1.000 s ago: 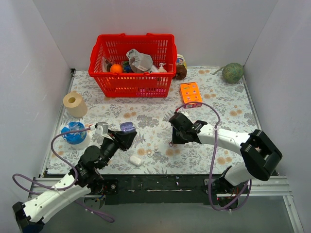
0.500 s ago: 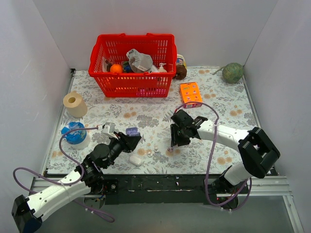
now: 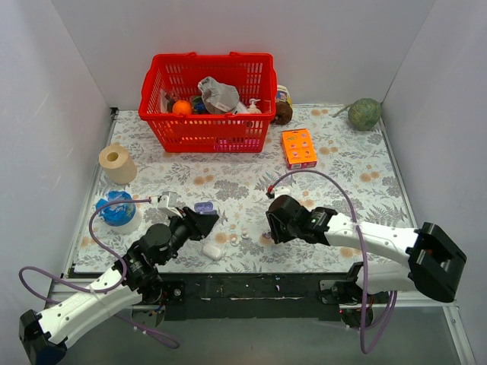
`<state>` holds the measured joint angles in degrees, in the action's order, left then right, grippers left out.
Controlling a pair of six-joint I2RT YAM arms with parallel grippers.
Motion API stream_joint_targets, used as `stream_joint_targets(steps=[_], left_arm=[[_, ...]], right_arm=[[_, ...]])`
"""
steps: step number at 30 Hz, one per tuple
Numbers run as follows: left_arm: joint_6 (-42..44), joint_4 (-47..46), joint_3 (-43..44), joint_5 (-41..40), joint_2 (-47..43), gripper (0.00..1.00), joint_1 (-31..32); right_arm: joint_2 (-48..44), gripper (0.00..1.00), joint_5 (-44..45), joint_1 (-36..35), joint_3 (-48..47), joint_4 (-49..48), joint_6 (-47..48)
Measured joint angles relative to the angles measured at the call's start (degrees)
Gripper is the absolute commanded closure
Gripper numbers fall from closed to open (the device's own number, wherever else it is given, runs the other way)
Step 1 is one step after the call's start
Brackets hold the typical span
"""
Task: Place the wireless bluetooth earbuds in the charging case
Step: Pick up the earbud from the center of the board.
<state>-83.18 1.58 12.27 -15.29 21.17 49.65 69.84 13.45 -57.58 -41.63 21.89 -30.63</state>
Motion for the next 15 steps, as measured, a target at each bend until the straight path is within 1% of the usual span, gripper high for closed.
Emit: stream_joint_targets(steps=[2, 6, 15], left_arm=[[-0.26, 1.16, 0.00, 0.00, -0.31, 1.00, 0.00], [-0.24, 1.81, -0.31, 0.02, -0.70, 1.00, 0.00], [1.05, -1.27, -4.09, 0.20, -2.75, 1.00, 0.00]], right_arm=[[2.23, 0.51, 1.51, -1.01, 2.64, -0.33, -0.48], [3.45, 0.49, 3.39, -1.70, 5.75, -0.04, -2.51], [4.46, 0.49, 5.92, -1.75, 3.02, -2.60, -5.68]])
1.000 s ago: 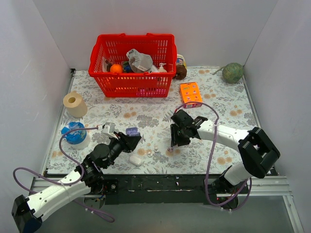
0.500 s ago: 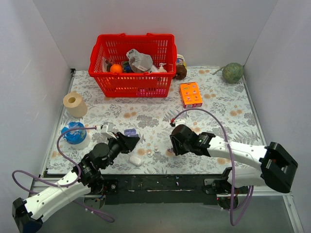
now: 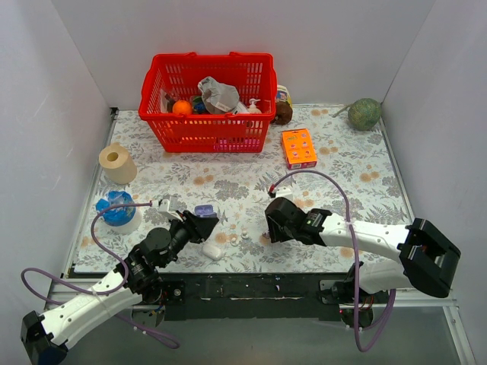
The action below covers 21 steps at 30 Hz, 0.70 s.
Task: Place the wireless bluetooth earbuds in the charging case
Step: Pick up the earbud from the center of the board.
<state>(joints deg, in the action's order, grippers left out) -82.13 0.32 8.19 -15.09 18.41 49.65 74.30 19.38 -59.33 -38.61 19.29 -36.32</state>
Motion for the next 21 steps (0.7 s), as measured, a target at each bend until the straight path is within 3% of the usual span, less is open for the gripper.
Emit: stream_joint_targets(steps=[21], left_arm=[[0.28, -1.81, -0.13, 0.70, -1.79, 1.00, 0.00]], right_arm=[[7.93, 0.57, 0.22, 0.13, -5.86, -0.74, 0.07]])
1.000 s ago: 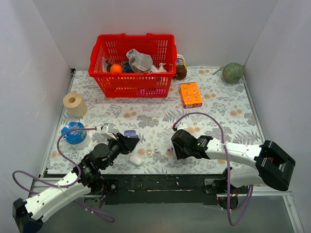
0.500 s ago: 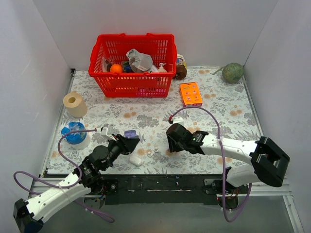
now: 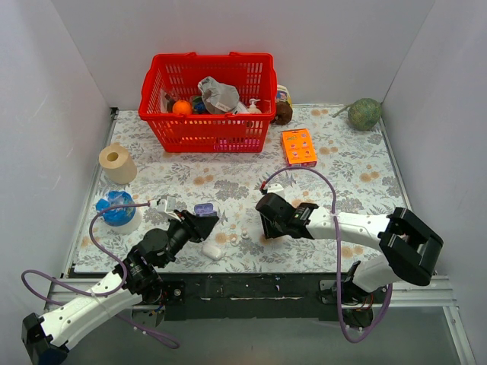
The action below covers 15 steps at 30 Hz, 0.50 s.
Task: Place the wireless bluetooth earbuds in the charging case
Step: Pick up the earbud from the center of the board.
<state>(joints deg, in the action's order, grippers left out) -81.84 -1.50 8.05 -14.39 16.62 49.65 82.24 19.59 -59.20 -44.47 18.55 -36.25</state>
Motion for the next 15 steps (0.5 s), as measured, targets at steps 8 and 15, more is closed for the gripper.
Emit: stream_joint_targets(steps=[8, 15], left_arm=[[0.00, -0.02, 0.00, 0.04, 0.28, 1.00, 0.00], [0.00, -0.04, -0.11, 0.04, 0.33, 1.00, 0.00]], right_arm=[[1.40, 0.62, -0.09, 0.33, 0.02, 0.13, 0.00], [2.14, 0.77, -0.42, 0.74, 0.09, -0.37, 0.22]])
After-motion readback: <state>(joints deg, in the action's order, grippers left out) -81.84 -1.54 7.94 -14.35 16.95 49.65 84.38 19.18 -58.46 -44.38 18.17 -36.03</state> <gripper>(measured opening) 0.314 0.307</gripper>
